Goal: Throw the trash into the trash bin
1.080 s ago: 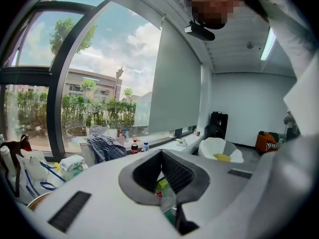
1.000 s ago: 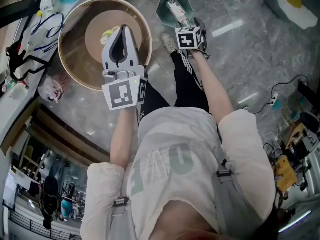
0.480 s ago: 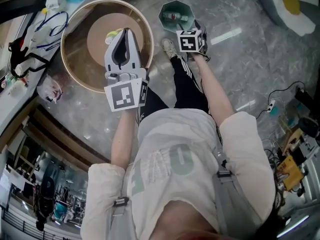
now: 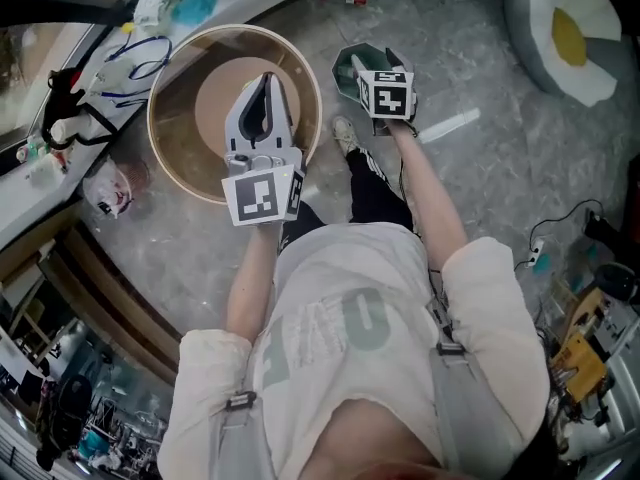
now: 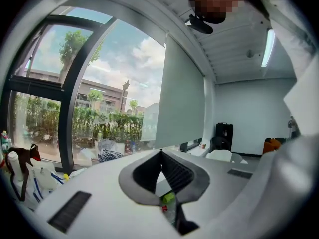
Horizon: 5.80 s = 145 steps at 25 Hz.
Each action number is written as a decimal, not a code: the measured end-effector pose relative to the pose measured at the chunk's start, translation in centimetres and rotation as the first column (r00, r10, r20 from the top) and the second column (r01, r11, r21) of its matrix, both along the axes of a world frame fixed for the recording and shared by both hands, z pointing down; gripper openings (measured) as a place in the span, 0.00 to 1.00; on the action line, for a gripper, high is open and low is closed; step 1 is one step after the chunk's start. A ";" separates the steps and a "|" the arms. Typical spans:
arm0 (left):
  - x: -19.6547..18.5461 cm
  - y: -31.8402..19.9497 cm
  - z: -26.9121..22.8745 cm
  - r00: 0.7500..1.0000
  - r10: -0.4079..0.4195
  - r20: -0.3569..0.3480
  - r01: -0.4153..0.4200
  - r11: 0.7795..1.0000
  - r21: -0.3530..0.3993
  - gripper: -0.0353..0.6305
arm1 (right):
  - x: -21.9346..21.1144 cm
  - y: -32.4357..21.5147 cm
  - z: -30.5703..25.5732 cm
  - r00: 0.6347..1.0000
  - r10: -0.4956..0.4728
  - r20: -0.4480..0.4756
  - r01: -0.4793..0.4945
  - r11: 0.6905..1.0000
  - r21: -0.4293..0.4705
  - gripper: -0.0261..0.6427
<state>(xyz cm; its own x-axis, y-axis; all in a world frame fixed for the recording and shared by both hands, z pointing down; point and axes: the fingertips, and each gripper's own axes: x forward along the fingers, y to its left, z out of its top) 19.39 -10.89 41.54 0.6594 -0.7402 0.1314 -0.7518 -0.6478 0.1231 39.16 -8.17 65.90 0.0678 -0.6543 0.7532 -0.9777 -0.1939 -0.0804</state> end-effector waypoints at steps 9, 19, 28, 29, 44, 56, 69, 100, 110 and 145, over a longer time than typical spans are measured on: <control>-8.4 -1.8 -10.8 0.989 -0.106 -0.102 0.125 0.970 0.211 0.07 | -8.9 -7.9 -18.4 0.987 -0.118 -0.111 0.148 0.935 0.323 0.06; -22.3 -1.6 -17.6 0.921 -0.303 -0.244 0.368 0.880 0.300 0.07 | -31.5 -8.3 -41.2 0.861 -0.384 -0.334 0.490 0.449 0.747 0.06; -23.9 -1.1 -18.8 0.904 -0.344 -0.255 0.414 0.855 0.312 0.07 | -35.8 -6.1 -41.2 0.796 -0.480 -0.369 0.570 0.392 0.722 0.06; -23.9 -1.0 -19.0 0.904 -0.335 -0.266 0.410 0.857 0.313 0.07 | -35.7 -5.9 -41.2 0.797 -0.480 -0.366 0.568 0.392 0.723 0.06; -22.7 -0.8 -16.7 0.913 -0.308 -0.269 0.375 0.892 0.253 0.07 | -33.3 -7.1 -36.3 0.824 -0.549 -0.142 0.495 0.575 0.651 0.06; -26.8 0.8 -7.9 0.876 -0.449 -0.175 0.463 0.885 0.050 0.07 | -29.0 -9.6 -8.3 0.810 -0.585 -0.044 0.586 0.801 0.123 0.48; -30.1 1.7 -4.8 0.806 -0.586 -0.080 0.586 0.810 -0.027 0.07 | -29.2 -6.1 3.4 0.781 -0.619 0.083 0.623 0.764 -0.168 0.48; -25.0 -0.8 -14.5 0.894 -0.428 -0.132 0.448 0.863 0.232 0.07 | -33.9 -8.8 -37.2 0.775 -0.615 -0.149 0.515 0.475 0.714 0.25; -22.2 -1.1 -18.0 0.922 -0.349 -0.171 0.386 0.871 0.305 0.07 | -31.4 -5.6 -43.6 0.807 -0.555 -0.205 0.470 0.392 0.791 0.24; 2.2 -4.3 -4.5 0.996 -0.065 -0.054 0.067 0.997 0.042 0.07 | 1.1 -2.5 -15.8 0.974 -0.226 -0.001 0.214 0.922 0.322 0.24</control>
<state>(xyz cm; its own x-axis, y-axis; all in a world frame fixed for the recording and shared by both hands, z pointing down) 21.61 -15.23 37.04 0.6139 -0.7867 0.0646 -0.7864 -0.6025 0.1360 40.28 -10.67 50.12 -0.1279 -0.8553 0.5022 -0.9883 0.0672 -0.1372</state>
